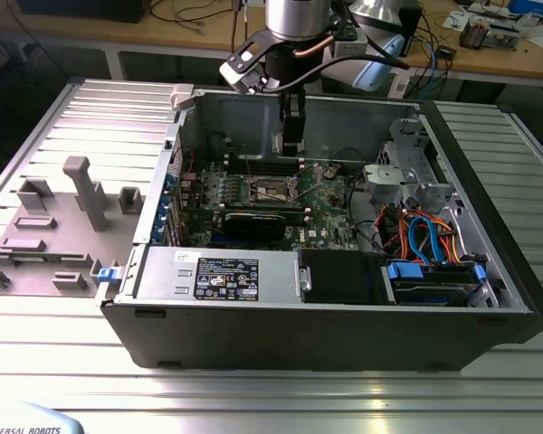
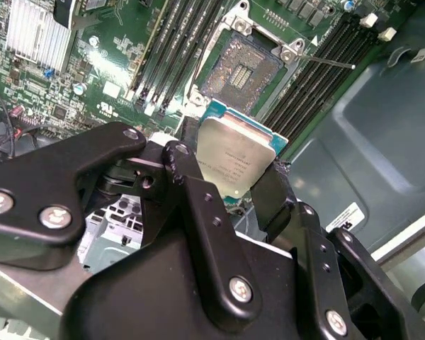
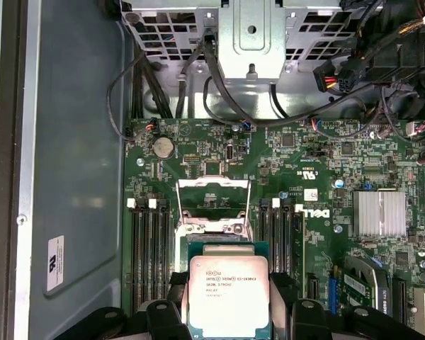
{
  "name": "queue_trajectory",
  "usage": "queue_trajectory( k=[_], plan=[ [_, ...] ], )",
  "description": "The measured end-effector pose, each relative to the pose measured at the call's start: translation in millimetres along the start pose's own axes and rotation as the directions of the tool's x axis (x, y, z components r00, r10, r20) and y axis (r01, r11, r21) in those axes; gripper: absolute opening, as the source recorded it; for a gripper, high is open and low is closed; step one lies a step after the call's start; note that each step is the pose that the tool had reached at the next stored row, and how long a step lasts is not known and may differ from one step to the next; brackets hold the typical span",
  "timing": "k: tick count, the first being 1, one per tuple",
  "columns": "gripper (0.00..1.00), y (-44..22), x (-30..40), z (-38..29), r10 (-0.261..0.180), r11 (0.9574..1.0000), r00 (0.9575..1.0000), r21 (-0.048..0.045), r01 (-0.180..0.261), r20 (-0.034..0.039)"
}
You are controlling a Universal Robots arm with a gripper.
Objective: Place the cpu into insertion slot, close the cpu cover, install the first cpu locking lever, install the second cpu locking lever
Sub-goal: 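Place the cpu into insertion slot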
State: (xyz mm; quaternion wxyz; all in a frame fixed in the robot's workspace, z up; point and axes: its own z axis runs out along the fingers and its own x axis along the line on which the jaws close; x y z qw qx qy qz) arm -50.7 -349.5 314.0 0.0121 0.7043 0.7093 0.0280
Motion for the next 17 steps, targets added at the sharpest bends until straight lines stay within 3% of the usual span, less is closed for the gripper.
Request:
queue_trajectory(
  k=[1, 2, 3, 17],
  plan=[
    [0.54, 0.0, -0.1, 0.2, 0.000, 1.0000, 1.0000, -0.0016, 0.000, 0.0001],
    [0.54, -0.6, -0.1, 2.3, 0.000, 0.9999, 1.0000, -0.0103, 0.000, 0.0000],
    [0.54, -1.6, -0.1, 7.0, 0.000, 0.9999, 1.0000, -0.0121, 0.000, 0.0001],
    [0.54, -13.5, 0.4, 40.0, -0.013, 0.9998, 0.9999, -0.0123, 0.013, -0.0008]
  ],
)
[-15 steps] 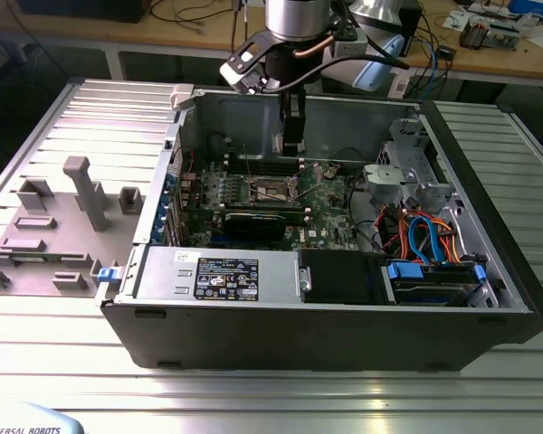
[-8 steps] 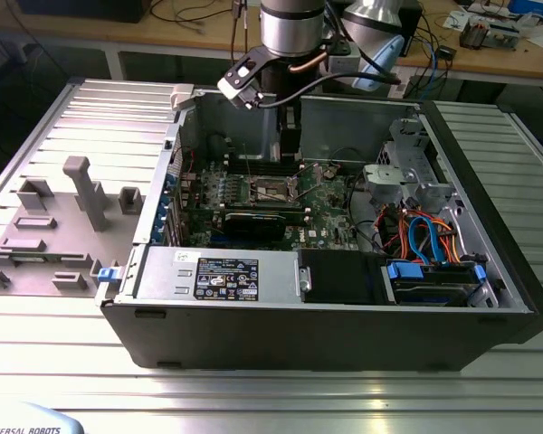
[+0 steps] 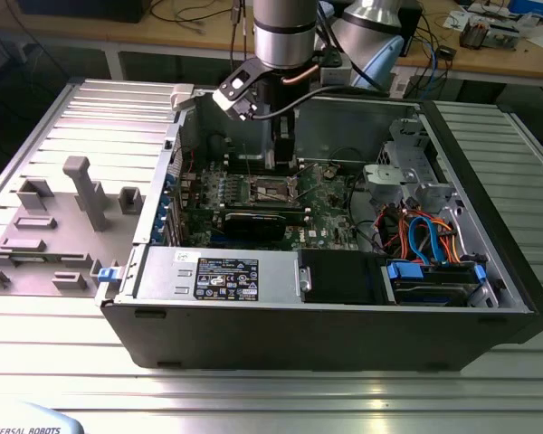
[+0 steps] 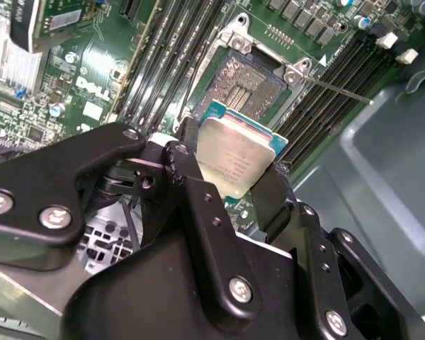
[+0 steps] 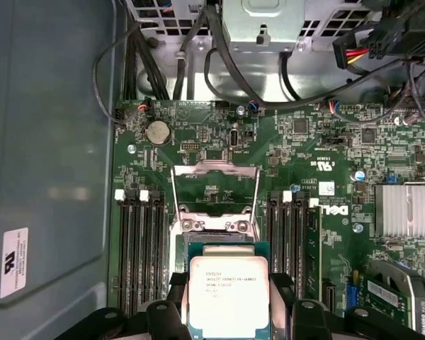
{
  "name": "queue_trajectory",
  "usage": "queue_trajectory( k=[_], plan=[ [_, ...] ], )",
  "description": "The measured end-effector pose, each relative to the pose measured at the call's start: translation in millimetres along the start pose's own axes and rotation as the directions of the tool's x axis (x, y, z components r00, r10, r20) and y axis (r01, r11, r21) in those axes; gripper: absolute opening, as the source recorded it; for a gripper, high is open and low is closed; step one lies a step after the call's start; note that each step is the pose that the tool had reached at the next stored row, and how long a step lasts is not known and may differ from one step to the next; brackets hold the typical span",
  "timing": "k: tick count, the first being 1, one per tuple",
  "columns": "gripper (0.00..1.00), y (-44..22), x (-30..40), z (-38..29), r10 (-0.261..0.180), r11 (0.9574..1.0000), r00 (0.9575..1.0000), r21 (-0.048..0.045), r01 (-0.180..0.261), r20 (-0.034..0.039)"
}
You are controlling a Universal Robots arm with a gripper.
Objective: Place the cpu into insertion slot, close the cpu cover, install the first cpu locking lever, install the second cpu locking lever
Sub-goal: 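Place the cpu into insertion slot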
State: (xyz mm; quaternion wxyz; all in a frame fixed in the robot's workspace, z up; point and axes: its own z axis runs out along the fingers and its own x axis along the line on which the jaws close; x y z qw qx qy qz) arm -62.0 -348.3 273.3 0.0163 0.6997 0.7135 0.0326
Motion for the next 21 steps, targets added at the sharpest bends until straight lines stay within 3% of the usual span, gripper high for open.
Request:
queue_trajectory(
  k=[5, 13, 19, 21],
  plan=[
    [0.54, -1.0, 0.4, 13.8, -0.002, 1.0000, 1.0000, 0.0001, 0.002, -0.0002],
    [0.54, -2.2, 0.1, 28.7, -0.002, 1.0000, 1.0000, 0.0001, 0.002, -0.0001],
    [0.54, -4.2, 0.1, 45.5, -0.002, 1.0000, 1.0000, 0.0000, 0.002, 0.0000],
    [0.54, -5.6, 0.5, 48.4, -0.002, 1.0000, 1.0000, 0.0000, 0.002, -0.0002]
  ],
)
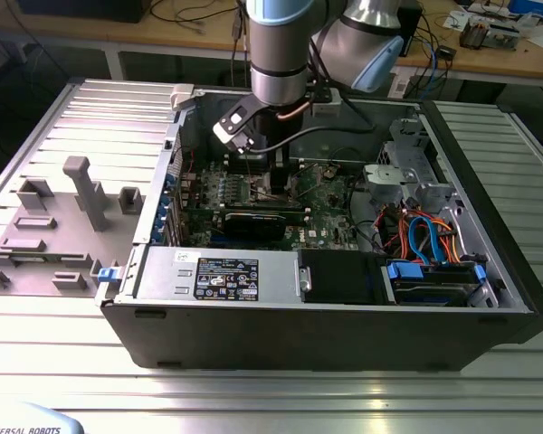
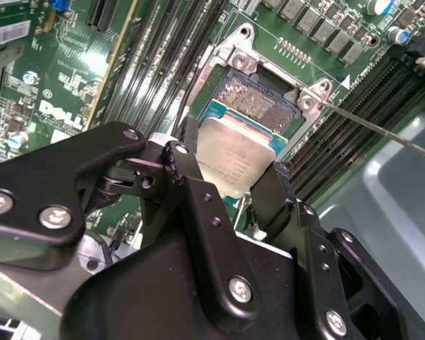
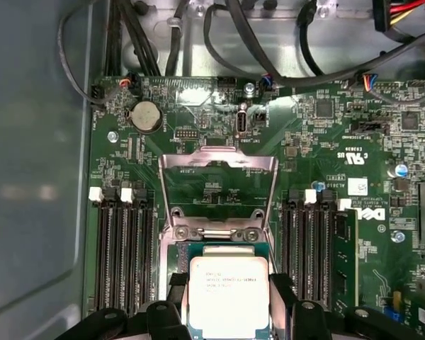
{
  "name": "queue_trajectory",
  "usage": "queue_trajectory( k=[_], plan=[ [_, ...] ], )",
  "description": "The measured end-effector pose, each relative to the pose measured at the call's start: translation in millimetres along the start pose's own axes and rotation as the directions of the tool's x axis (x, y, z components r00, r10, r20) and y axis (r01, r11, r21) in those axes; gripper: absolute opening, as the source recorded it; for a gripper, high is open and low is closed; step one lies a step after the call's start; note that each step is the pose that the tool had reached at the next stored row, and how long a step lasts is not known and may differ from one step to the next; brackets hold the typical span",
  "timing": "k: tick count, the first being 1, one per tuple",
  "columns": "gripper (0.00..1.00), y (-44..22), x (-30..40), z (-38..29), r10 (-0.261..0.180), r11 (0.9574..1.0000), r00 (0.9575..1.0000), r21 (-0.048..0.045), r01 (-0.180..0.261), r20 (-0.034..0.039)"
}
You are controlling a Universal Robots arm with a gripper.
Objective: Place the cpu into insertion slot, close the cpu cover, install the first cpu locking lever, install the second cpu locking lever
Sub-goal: 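Place the cpu into insertion slot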
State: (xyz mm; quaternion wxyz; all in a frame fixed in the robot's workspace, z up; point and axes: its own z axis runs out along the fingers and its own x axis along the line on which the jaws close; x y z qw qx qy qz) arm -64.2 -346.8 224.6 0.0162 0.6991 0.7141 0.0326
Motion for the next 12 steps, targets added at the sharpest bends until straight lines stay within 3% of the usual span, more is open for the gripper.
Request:
queue_trajectory(
  k=[12],
  plan=[
    [0.54, -7.6, 4.4, 15.3, 0.010, 1.0000, 1.0000, -0.0002, -0.010, 0.0008]
  ],
)
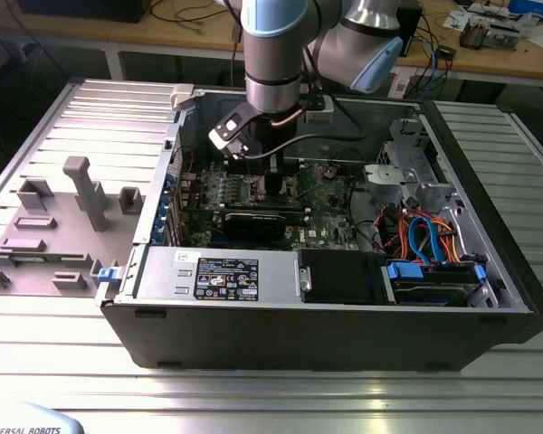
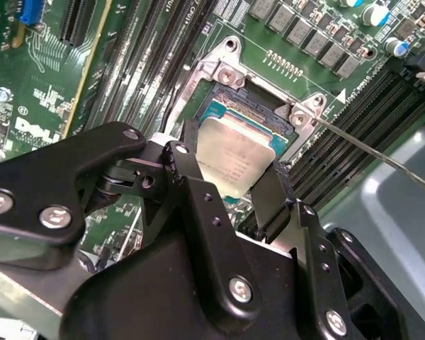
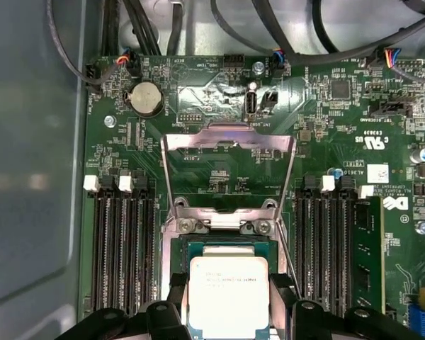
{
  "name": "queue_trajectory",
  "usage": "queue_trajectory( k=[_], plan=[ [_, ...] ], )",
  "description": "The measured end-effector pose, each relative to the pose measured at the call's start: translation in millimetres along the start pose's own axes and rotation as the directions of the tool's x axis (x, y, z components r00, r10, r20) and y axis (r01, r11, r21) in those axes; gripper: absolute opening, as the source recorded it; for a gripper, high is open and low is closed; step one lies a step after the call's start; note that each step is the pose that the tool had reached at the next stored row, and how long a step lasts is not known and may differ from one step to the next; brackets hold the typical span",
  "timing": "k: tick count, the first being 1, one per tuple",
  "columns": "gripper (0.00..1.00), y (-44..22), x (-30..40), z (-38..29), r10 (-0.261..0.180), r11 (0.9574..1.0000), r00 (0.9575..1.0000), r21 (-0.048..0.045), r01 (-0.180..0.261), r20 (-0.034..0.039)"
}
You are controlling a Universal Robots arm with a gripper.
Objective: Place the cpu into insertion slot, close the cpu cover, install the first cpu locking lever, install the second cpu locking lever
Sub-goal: 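Place the cpu into insertion slot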
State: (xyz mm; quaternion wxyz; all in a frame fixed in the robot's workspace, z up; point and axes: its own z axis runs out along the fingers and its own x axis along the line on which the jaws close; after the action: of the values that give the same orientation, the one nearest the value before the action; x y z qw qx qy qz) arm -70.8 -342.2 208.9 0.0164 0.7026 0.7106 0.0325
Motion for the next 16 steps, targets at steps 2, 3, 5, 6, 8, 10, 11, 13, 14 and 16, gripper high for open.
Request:
queue_trajectory(
  k=[2, 3, 5, 6, 8, 10, 11, 13, 14, 16],
  plan=[
    [0.54, -0.6, -0.1, 3.3, 0.000, 1.0000, 1.0000, 0.0000, 0.000, 0.0001],
    [0.54, -1.0, -0.1, 8.1, 0.005, 1.0000, 1.0000, 0.0000, -0.005, 0.0004],
    [0.54, -1.0, 4.3, 8.6, 0.030, 0.9995, 0.9994, -0.0009, -0.030, 0.0198],
    [0.54, -1.0, 4.6, 9.4, 0.030, 0.9995, 0.9993, -0.0008, -0.030, 0.0203],
    [0.54, -1.3, 4.7, 12.6, 0.030, 0.9996, 0.9993, -0.0006, -0.030, 0.0243],
    [0.54, -1.3, 4.7, 12.8, 0.030, 0.9996, 0.9993, -0.0008, -0.030, 0.0242],
    [0.54, -1.3, 4.8, 12.9, 0.030, 0.9996, 0.9993, -0.0009, -0.030, 0.0244],
    [0.54, -1.3, 4.8, 12.9, 0.030, 0.9996, 0.9992, -0.0010, -0.030, 0.0248],
    [0.54, -1.5, 4.8, 12.9, 0.030, 0.9996, 0.9992, -0.0011, -0.030, 0.0249],
    [0.54, -1.8, 4.9, 12.9, 0.029, 0.9996, 0.9992, -0.0011, -0.029, 0.0257]
  ],
)
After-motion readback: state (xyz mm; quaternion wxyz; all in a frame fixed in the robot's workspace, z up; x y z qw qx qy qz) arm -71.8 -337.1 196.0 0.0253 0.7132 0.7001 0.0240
